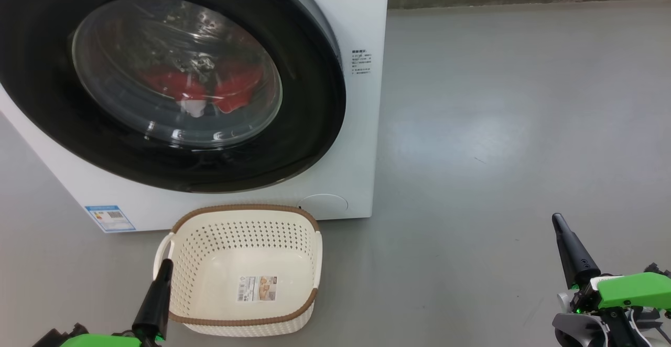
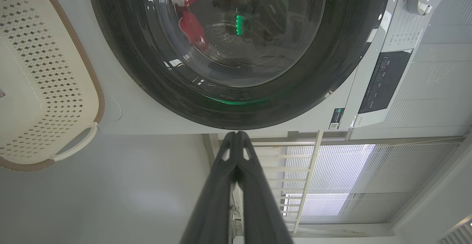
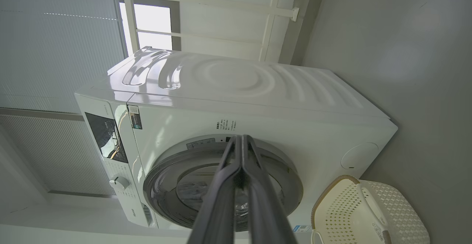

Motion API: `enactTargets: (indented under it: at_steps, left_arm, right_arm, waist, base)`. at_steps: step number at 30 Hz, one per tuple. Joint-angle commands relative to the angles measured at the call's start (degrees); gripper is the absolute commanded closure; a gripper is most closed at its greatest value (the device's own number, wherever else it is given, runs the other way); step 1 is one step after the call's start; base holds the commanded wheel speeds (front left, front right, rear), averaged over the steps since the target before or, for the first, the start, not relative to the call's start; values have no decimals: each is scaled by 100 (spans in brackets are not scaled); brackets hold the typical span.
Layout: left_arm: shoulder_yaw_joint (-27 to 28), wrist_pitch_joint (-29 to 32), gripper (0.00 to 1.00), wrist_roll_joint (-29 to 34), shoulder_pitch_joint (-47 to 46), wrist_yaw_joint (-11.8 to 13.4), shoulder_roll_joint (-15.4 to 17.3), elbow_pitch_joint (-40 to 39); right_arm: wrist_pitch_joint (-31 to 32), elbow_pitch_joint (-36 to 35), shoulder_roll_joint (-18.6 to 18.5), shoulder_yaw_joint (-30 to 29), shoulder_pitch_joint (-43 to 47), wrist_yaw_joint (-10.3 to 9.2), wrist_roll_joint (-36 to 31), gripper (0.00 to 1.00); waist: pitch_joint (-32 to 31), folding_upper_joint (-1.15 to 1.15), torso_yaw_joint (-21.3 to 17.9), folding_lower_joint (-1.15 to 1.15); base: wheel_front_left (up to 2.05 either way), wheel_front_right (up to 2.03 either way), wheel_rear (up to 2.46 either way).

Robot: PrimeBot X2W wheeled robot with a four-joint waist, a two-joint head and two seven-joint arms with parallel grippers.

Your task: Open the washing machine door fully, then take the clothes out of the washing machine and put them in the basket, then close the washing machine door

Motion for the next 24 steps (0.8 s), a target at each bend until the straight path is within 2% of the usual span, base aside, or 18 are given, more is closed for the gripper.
enactTargets:
  at_steps: [1,24]
  left_arm:
    - [213,32,100,56,-254,-41,46,-143]
    - [218,35,100,60,-255,-41,43,-143]
  right_arm:
    - [33,-150,-35,88,-253,45,-41,100]
    - [44,-150,-25,75,-254,45,-52,100]
  waist:
    - [0,0,0,0]
    - [0,0,0,0]
  base:
    - [0,0,0]
    - [0,0,0]
